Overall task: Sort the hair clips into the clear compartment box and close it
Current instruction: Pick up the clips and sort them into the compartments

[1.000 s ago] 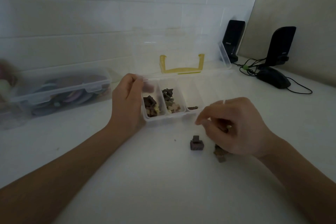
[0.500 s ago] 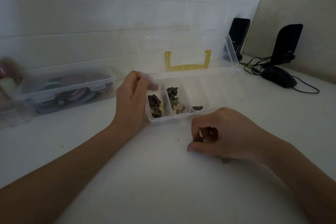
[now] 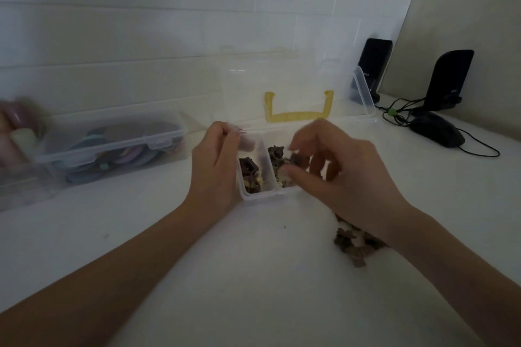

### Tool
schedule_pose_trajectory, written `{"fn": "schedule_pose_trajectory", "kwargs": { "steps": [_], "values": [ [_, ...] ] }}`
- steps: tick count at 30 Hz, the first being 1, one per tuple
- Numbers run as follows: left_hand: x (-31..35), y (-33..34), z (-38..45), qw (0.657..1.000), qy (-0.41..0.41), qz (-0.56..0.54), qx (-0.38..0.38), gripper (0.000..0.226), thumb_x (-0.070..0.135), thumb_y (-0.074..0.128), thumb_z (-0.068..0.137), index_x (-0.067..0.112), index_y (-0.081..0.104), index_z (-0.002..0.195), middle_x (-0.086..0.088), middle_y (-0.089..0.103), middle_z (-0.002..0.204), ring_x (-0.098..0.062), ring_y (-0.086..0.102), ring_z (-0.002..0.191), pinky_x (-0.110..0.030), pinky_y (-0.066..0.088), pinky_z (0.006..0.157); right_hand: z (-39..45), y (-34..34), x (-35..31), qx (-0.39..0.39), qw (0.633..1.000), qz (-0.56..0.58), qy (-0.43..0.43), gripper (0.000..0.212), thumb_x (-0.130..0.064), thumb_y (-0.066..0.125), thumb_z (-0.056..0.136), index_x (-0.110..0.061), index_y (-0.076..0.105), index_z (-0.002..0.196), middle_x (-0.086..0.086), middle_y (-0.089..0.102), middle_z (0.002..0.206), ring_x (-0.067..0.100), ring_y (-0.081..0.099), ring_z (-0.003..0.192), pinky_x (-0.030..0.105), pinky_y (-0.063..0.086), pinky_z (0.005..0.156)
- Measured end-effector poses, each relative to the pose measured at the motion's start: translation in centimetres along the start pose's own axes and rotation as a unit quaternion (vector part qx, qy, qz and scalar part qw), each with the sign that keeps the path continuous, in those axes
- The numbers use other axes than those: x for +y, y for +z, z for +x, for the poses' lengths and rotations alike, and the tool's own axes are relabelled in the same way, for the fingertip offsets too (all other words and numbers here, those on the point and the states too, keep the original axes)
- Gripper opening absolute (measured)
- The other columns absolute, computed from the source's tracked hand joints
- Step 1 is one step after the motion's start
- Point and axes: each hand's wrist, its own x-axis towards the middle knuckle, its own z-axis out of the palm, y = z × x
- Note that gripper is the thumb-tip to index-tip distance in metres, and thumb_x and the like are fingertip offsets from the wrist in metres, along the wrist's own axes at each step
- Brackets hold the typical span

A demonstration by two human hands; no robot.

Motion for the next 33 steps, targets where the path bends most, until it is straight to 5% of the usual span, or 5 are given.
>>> {"fn": "schedule_pose_trajectory", "kwargs": {
  "steps": [7, 15, 20, 25, 33],
  "values": [
    [0.0, 0.0, 0.0, 1.000, 0.025, -0.011, -0.005, 0.021, 0.012, 0.042, 0.098, 0.008, 0.052, 0.080, 0.005, 0.052, 0.069, -0.002, 0.047, 0.063, -0.011, 0.037, 0.060, 4.3, 3.2, -1.1, 0.029, 0.982, -0.168, -0.079, 0.013, -0.019, 0.067, 0.080, -0.013, 0.055, 0.080, -0.005, 0.056, 0.069, 0.013, 0.050, 0.064, 0.033, 0.046, 0.046],
    [0.6, 0.5, -0.1, 1.000, 0.015, -0.019, 0.005, 0.019, 0.004, 0.042, 0.097, 0.003, 0.050, 0.080, 0.005, 0.051, 0.067, 0.007, 0.051, 0.057, -0.004, 0.038, 0.057, 4.8, 4.1, -1.9, 0.029, 0.946, -0.323, -0.029, 0.025, -0.002, 0.081, 0.055, -0.015, 0.061, 0.063, 0.000, 0.052, 0.062, 0.021, 0.053, 0.058, 0.013, 0.011, 0.043],
    [0.1, 0.2, 0.1, 1.000, 0.021, 0.010, 0.015, 0.028, 0.008, 0.044, 0.098, 0.015, 0.048, 0.071, 0.010, 0.050, 0.063, 0.005, 0.045, 0.056, -0.007, 0.034, 0.056, 4.7, 3.6, -2.4, -0.070, 0.934, -0.351, -0.017, 0.020, -0.019, 0.051, 0.091, -0.025, 0.064, 0.104, -0.005, 0.046, 0.086, 0.019, 0.056, 0.093, 0.024, 0.022, 0.046],
    [0.2, 0.3, 0.1, 0.999, 0.028, 0.015, 0.013, 0.030, 0.008, 0.042, 0.098, 0.018, 0.048, 0.071, 0.012, 0.052, 0.062, 0.006, 0.048, 0.057, -0.006, 0.035, 0.058, 4.2, 2.2, -2.3, -0.050, 0.957, -0.286, 0.008, 0.029, -0.030, 0.041, 0.093, -0.032, 0.066, 0.107, -0.003, 0.062, 0.095, 0.020, 0.060, 0.082, 0.027, 0.038, 0.059],
    [0.1, 0.3, 0.1, 1.000, 0.022, 0.003, 0.011, 0.023, 0.007, 0.042, 0.098, 0.004, 0.050, 0.077, 0.013, 0.056, 0.061, 0.006, 0.048, 0.057, -0.005, 0.036, 0.057, 4.0, 3.0, -1.6, -0.117, 0.935, -0.335, 0.013, 0.032, -0.027, 0.037, 0.093, -0.034, 0.059, 0.115, -0.005, 0.047, 0.071, 0.018, 0.040, 0.064, 0.027, 0.024, 0.051]
  ]
}}
